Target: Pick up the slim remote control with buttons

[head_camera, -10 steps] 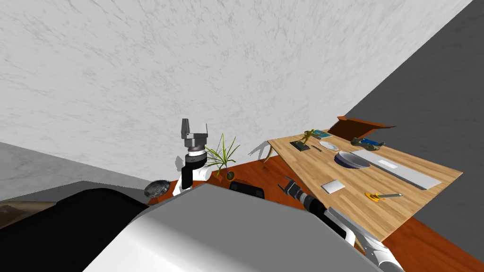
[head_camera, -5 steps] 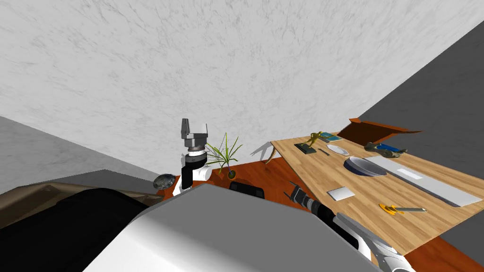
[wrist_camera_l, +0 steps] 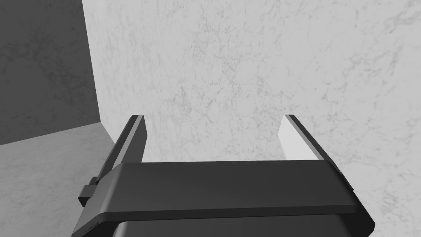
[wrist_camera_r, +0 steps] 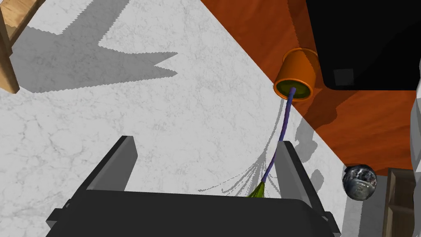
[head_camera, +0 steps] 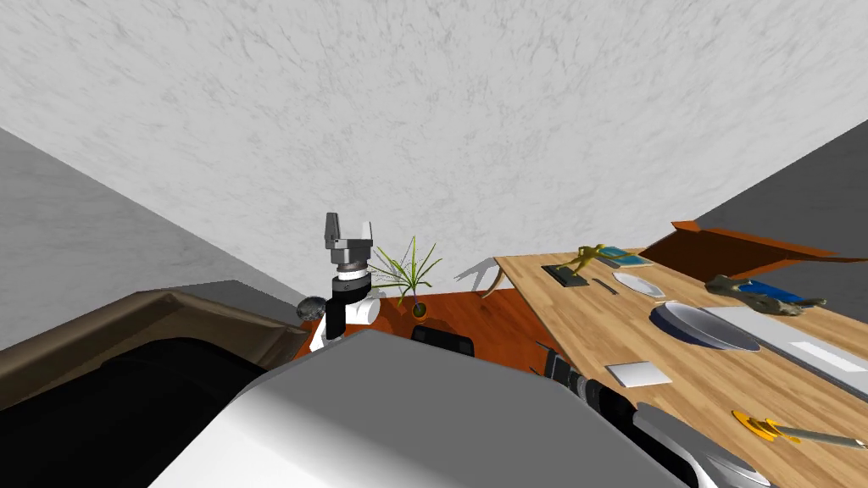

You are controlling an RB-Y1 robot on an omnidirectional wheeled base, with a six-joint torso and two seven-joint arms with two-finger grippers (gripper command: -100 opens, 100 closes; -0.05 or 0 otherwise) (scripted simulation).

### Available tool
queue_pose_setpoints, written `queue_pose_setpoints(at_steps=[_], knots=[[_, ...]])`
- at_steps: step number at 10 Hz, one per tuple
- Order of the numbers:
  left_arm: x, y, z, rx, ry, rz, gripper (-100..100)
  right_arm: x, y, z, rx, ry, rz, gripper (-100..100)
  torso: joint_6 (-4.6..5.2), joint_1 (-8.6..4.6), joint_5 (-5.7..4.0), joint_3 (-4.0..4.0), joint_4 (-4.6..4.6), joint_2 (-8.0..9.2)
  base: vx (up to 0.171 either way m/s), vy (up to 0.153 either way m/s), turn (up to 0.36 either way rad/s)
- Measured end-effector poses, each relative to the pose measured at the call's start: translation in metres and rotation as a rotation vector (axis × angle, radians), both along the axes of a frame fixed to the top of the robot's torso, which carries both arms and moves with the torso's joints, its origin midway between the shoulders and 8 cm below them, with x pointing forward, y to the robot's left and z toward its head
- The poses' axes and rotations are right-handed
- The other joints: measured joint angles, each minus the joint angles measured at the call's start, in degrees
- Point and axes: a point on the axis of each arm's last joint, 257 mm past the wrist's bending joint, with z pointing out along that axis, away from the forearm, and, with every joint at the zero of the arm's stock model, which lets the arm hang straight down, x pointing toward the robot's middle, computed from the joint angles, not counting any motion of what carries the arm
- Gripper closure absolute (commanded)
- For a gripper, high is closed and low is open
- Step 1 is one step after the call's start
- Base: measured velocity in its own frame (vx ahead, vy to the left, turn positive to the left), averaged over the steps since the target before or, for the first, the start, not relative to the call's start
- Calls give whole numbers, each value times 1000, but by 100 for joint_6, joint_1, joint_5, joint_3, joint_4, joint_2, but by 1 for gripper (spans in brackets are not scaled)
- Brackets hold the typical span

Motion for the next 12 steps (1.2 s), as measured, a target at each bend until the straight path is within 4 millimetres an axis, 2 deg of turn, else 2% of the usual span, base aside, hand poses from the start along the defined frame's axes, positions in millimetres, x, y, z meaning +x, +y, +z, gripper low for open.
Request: queue_pose_setpoints(at_steps=[1,6,7,8,9,12], knots=[[0,0,0,0,0,0,0,-13,-21,-3,-47,26,25,-100,-7,-3,0,0,0,-1,-14,-37,114],[0,0,0,0,0,0,0,-64,-92,-8,-214,131,103,-100,1,-8,-4,-2,-1,-4,-10,-48,191],[0,0,0,0,0,0,0,-76,-112,-5,-254,160,124,-100,-4,-11,-2,-3,-1,-7,-9,-60,125],[0,0,0,0,0,0,0,-84,-125,-1,-274,177,133,-100,0,-11,-3,-3,-1,-5,-14,-70,251],[0,0,0,0,0,0,0,-101,-137,3,-303,206,151,-100,-4,-15,-3,-1,0,-3,-13,-72,121],[0,0,0,0,0,0,0,-126,-168,8,-361,261,184,-100,2,-20,-7,-5,-2,-10,-4,-89,165]])
